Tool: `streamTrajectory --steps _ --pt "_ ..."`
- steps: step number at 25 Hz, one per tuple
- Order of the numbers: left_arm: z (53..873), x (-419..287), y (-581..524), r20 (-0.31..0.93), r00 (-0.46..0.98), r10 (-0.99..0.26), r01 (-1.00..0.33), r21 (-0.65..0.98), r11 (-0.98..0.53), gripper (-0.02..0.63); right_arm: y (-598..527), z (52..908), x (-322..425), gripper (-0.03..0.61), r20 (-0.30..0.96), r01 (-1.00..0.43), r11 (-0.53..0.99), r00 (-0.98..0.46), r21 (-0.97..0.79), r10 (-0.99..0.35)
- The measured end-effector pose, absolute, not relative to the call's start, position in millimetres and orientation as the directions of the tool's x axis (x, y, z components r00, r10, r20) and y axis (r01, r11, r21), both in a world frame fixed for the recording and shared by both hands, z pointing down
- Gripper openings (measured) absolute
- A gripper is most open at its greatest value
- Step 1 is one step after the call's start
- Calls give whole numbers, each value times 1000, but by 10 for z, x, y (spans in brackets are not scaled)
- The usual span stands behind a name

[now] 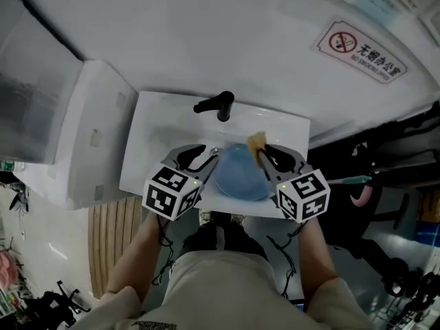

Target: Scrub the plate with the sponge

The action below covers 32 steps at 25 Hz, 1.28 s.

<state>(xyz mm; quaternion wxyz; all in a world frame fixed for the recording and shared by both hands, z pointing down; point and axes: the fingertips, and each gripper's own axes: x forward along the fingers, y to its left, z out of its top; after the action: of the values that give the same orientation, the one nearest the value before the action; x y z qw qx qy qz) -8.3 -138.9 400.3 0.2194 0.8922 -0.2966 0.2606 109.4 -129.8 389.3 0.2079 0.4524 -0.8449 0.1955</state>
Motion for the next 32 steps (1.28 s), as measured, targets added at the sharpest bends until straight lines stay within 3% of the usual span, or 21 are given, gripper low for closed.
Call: streamTrajectory --steps 4,14,26,29,32 --pt "4526 17 -1493 627 698 -346 -650 351 -674 164 -1470 4386 1026 60 580 -824 538 -530 -180 -618" --pt "5897 64 -1457 760 636 -132 -658 445 -607 172 -1602 5645 751 60 703 -765 569 -581 -301 -409" --pt "6863 98 -1232 753 657 51 -687 624 -371 175 -1415 6637 561 61 791 -721 595 -571 -355 -220" --pt "6932 145 -1162 740 667 93 -672 650 -355 112 -1366 6768 500 61 798 -711 602 -570 -363 -193" --pt "6956 154 -1143 746 659 100 -675 644 -359 100 -1361 6885 452 61 815 -704 625 -551 -338 -180"
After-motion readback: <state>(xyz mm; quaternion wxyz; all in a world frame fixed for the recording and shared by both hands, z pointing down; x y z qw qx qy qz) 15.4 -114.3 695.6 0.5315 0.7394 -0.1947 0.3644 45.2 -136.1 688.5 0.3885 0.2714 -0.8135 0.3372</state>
